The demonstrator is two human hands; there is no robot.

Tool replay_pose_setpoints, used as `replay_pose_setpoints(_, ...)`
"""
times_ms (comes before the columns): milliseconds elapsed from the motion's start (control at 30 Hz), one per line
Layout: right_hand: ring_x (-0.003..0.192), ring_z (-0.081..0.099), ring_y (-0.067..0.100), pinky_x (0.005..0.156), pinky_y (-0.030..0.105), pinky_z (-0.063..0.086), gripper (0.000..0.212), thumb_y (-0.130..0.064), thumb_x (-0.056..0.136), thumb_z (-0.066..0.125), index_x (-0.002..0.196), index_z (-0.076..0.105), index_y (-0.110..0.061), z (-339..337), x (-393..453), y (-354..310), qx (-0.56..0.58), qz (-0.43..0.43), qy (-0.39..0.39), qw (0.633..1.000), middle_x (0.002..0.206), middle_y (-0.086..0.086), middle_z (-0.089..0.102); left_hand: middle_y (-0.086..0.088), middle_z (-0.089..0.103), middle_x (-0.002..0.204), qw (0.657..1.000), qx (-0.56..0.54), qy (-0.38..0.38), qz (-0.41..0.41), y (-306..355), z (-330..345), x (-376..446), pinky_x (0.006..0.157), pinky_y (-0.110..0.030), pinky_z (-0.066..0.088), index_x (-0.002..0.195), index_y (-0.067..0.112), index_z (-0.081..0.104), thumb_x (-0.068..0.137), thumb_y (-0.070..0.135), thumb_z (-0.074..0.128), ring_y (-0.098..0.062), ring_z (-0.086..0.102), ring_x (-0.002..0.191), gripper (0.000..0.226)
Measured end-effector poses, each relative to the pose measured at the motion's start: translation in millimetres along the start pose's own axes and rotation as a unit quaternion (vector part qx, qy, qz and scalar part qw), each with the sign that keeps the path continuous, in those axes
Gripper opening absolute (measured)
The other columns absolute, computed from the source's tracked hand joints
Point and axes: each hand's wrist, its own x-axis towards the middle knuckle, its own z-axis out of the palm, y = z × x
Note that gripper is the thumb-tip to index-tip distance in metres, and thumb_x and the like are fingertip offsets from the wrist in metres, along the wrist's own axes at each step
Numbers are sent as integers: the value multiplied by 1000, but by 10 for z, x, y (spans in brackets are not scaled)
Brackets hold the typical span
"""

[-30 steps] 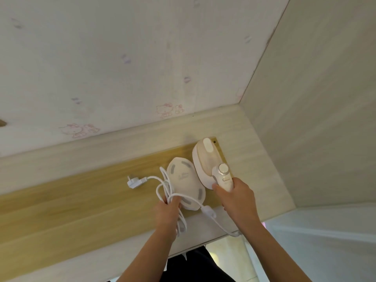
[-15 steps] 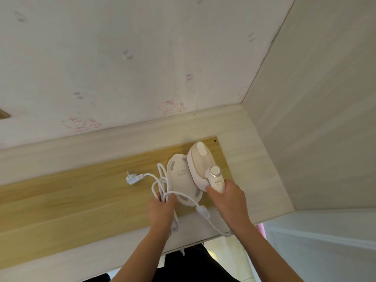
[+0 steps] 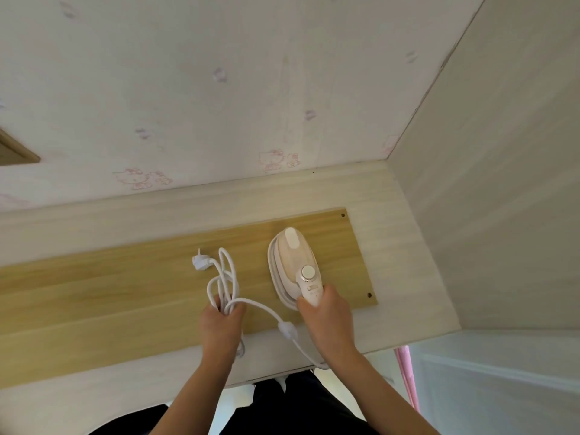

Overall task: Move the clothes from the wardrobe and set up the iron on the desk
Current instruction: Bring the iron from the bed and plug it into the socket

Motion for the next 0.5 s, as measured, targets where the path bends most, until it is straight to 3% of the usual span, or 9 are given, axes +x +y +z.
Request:
replay_pose_setpoints(233,74,60,20,59,32,46,30,-39,83,62,93,52,-13,67,-26,-9,11,8,-9,1000,85,2,62,-10,55,63,1000,-26,-3,-11,46,-9,12,55,-32,41,75,8,63,83,7,63,-23,49,59,8)
replay_pose_setpoints(400,74,60,19,54,27,41,31,-37,83,63,94,51,-11,78,-6,-62,30,6,-24,999,87,3,61,-10,63,73,999,-39,0,-2,144,-63,16,59,-31,45,78,18,63,84,5,62,-23,57,65,14)
replay_pose_setpoints(500,76,60,19,52,24,40,32,-35,84,63,99,50,-10,88,31,-108,33,2,-42,999,89,3,60,-11,61,72,1000,-28,3,10,184,-146,20,57,-31,45,78,15,62,83,6,63,-24,55,64,11)
